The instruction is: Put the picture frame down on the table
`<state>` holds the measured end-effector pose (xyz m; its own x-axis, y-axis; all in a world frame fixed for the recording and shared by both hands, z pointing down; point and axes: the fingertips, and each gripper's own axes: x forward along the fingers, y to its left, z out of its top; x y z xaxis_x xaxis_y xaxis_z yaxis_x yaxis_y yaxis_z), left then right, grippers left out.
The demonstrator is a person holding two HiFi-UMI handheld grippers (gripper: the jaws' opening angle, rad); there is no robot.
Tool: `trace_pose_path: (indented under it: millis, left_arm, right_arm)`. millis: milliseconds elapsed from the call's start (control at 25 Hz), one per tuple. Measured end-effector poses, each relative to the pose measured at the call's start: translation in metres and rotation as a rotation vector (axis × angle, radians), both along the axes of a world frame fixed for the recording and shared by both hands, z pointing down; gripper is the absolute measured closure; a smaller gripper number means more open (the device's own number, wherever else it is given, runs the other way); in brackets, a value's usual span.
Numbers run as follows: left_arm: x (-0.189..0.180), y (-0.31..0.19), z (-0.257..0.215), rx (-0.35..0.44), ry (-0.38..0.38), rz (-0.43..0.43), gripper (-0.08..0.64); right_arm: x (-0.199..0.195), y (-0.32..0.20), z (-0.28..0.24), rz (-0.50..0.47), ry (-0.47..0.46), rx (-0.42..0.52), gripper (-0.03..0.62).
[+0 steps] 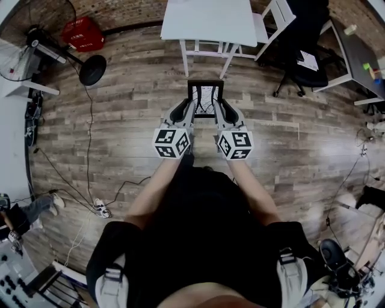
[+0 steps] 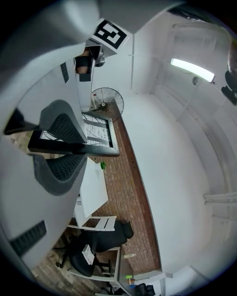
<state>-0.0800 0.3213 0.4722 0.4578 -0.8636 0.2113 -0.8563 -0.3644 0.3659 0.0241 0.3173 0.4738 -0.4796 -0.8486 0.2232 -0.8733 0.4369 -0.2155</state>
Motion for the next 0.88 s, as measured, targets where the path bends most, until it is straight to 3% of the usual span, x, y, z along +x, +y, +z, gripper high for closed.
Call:
trace_pose_path:
  millis: [880]
  left_arm:
    - [-0.052, -0.131, 0.015, -0.026, 0.011, 0.083, 0.48]
  right_arm:
    - [-0.053, -0.123, 0.013, 0.066, 0.035, -0.014, 0.523]
